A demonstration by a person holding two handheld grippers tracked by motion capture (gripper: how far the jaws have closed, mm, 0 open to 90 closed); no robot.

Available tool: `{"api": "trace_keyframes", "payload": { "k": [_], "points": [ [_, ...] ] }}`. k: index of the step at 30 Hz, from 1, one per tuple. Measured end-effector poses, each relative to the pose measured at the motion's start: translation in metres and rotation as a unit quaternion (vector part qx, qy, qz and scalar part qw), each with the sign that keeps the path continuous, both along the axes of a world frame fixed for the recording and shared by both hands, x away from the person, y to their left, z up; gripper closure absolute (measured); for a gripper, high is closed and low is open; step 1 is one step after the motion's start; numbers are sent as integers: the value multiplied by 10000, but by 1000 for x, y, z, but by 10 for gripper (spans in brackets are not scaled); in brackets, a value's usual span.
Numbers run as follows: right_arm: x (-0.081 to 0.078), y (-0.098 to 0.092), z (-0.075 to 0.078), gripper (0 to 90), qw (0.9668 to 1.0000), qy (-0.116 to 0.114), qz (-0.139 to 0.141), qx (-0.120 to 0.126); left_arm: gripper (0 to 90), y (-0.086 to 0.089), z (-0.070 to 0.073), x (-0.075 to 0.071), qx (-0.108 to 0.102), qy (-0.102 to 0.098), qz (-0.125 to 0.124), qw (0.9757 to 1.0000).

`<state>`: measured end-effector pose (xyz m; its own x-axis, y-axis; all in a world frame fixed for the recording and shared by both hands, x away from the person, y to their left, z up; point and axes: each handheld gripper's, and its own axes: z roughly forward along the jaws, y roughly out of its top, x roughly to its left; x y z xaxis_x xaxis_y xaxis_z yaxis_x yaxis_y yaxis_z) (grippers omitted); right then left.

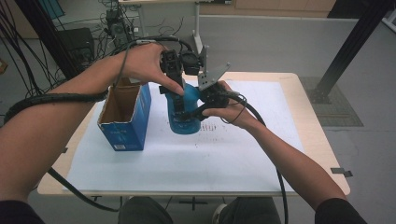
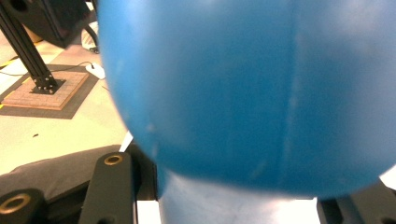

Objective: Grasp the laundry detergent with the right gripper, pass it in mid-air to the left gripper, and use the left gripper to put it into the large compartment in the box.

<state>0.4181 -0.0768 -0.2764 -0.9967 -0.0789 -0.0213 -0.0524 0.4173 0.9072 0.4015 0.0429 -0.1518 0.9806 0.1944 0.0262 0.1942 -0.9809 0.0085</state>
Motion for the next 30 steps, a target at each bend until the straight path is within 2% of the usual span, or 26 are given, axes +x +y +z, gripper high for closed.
{"api": "trace_keyframes", "payload": {
  "k": [9, 18, 20, 23, 30],
  "points": [
    [-1, 0, 1, 437, 10000, 10, 32, 78, 104, -2, -1, 1, 12, -27, -11, 10000],
    [-1, -1, 2, 437, 9999, 24, 69, 112, 234, -4, -3, 1, 92, -89, -67, 9999],
    [-2, -2, 2, 436, 9999, 11, 69, 107, 307, -4, -4, 2, 86, -72, -66, 9999],
    [-2, -2, 2, 437, 9999, 24, 61, 112, 362, -4, -4, 1, 57, -30, -85, 9999],
    [-1, -2, -1, 436, 9999, 18, 78, 148, 370, -6, -7, 2, 144, -31, -100, 9998]
  ]
}}
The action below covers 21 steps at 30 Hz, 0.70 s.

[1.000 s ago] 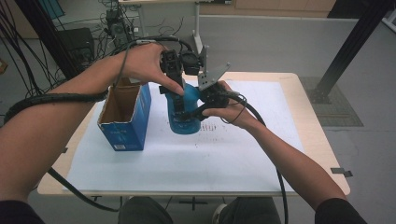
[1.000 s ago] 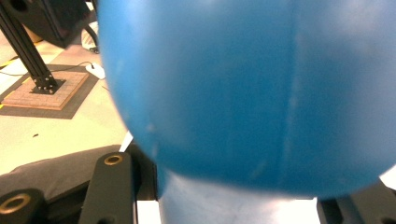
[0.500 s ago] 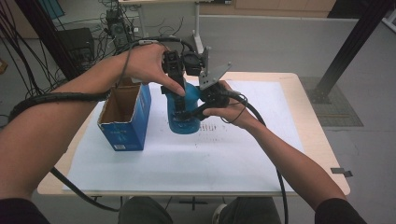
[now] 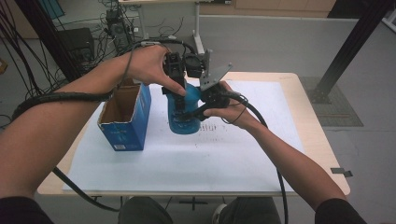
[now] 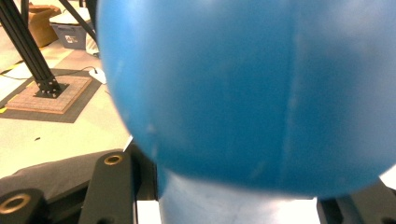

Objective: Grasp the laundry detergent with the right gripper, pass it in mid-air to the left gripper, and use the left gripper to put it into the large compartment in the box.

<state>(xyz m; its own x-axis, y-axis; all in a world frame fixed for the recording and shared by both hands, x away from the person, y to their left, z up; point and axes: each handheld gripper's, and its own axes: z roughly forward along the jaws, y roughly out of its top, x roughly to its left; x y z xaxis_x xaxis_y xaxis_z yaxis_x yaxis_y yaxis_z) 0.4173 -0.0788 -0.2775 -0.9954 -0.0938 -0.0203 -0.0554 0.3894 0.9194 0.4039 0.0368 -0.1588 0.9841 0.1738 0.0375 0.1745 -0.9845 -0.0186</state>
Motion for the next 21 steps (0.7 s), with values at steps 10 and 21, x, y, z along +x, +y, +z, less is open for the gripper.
{"api": "trace_keyframes", "payload": {
  "k": [10, 21],
  "points": [
    [2, -1, -1, 435, 10000, -6, -11, 29, 371, -2, 0, 2, 60, -13, -7, 10000],
    [3, -3, -2, 434, 10000, -37, -20, 46, 372, -5, 0, 2, 103, -60, -11, 9999]
  ]
}}
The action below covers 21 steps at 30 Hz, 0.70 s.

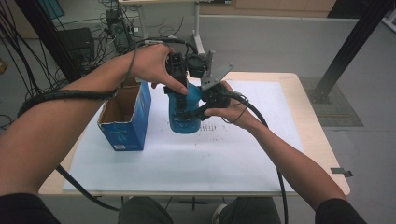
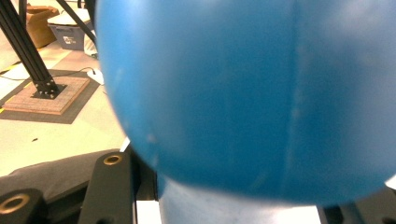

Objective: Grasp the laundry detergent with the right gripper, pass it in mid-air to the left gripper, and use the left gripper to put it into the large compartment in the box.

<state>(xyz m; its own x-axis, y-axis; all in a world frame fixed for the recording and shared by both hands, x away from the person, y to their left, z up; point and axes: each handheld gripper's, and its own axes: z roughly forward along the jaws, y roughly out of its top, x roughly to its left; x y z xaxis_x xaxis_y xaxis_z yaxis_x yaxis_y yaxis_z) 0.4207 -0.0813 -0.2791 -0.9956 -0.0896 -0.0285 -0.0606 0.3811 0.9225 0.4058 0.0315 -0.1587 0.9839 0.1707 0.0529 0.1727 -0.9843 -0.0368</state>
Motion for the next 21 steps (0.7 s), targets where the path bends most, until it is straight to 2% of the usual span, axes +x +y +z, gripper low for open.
{"api": "trace_keyframes", "payload": {
  "k": [21],
  "points": [
    [2, 1, -1, 429, 10000, -17, 39, 33, 375, 2, -1, 0, -48, -32, 16, 10000]
  ]
}}
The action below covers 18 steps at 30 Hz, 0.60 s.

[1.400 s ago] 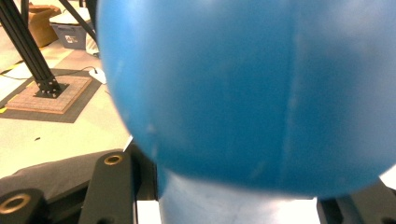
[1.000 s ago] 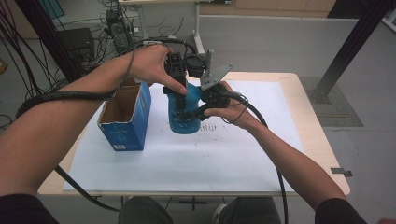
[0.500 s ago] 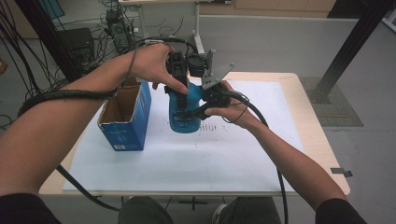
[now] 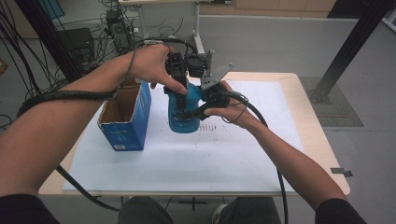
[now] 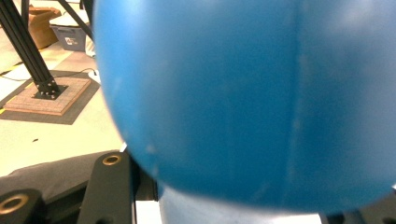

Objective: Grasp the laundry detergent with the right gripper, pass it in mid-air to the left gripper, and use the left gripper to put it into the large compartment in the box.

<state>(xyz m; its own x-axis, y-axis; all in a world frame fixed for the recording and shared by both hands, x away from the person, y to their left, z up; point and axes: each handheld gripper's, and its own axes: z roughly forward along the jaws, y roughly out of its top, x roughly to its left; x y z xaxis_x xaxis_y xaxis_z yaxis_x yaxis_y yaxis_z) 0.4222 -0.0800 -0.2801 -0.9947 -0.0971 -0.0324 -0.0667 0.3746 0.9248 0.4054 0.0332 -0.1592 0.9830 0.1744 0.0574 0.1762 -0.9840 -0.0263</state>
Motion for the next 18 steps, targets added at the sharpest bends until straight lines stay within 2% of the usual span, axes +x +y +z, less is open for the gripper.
{"api": "trace_keyframes", "payload": {
  "k": [18],
  "points": [
    [0, 1, 0, 425, 10000, 27, 25, 27, 377, 0, 1, 1, 4, 52, 35, 10000]
  ]
}}
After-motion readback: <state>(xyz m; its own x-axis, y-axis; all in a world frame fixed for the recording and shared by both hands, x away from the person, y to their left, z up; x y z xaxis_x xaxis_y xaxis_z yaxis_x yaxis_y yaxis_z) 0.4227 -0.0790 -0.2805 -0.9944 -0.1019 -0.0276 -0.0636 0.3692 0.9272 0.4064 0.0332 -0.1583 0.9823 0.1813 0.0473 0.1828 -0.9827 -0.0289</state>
